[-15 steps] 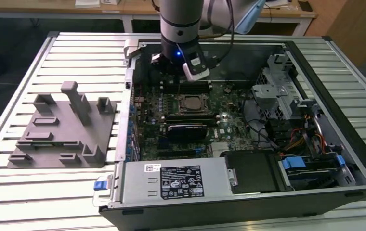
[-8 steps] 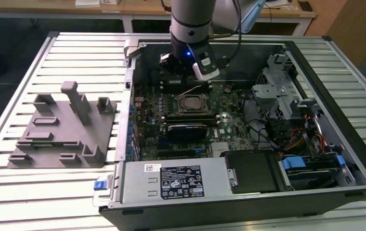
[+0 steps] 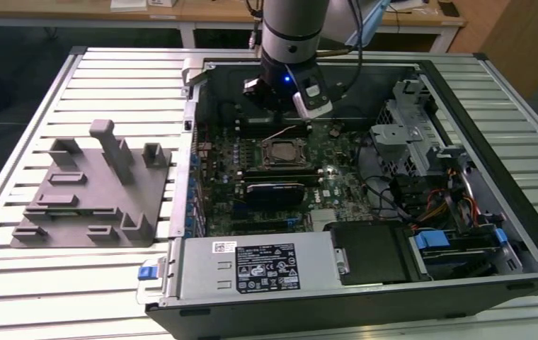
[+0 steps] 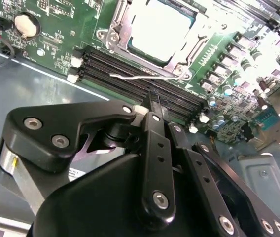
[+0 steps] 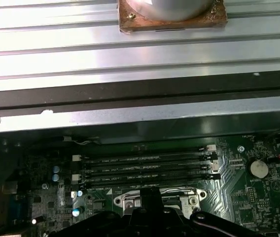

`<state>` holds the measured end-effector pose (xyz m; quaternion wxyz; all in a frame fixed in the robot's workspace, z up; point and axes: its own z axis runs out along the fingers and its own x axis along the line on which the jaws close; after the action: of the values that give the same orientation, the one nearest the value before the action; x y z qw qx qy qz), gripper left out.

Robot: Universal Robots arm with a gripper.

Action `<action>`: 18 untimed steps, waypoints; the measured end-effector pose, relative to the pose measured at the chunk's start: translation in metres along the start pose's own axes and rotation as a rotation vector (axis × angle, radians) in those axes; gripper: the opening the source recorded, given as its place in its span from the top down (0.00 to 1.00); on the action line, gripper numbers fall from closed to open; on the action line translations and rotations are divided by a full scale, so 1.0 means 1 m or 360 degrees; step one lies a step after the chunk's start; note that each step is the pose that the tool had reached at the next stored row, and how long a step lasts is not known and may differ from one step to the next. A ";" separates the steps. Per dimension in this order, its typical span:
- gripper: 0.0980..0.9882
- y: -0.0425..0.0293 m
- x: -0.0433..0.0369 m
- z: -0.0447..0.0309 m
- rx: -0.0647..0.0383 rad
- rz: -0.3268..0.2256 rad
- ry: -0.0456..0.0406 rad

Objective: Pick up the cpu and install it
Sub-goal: 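Install the first cpu locking lever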

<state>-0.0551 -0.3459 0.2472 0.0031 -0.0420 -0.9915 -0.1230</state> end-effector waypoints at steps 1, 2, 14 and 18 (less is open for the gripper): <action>0.99 0.0000 -0.0001 0.0000 0.0000 0.0000 0.0000; 0.99 0.0000 -0.0001 0.0002 0.0001 0.0000 0.0000; 0.99 -0.0022 -0.0012 0.0092 0.0065 0.0014 -0.0039; 0.99 -0.0028 -0.0049 0.0129 0.0071 0.0021 -0.0043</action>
<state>-0.0504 -0.3459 0.2339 -0.0086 -0.0503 -0.9936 -0.1003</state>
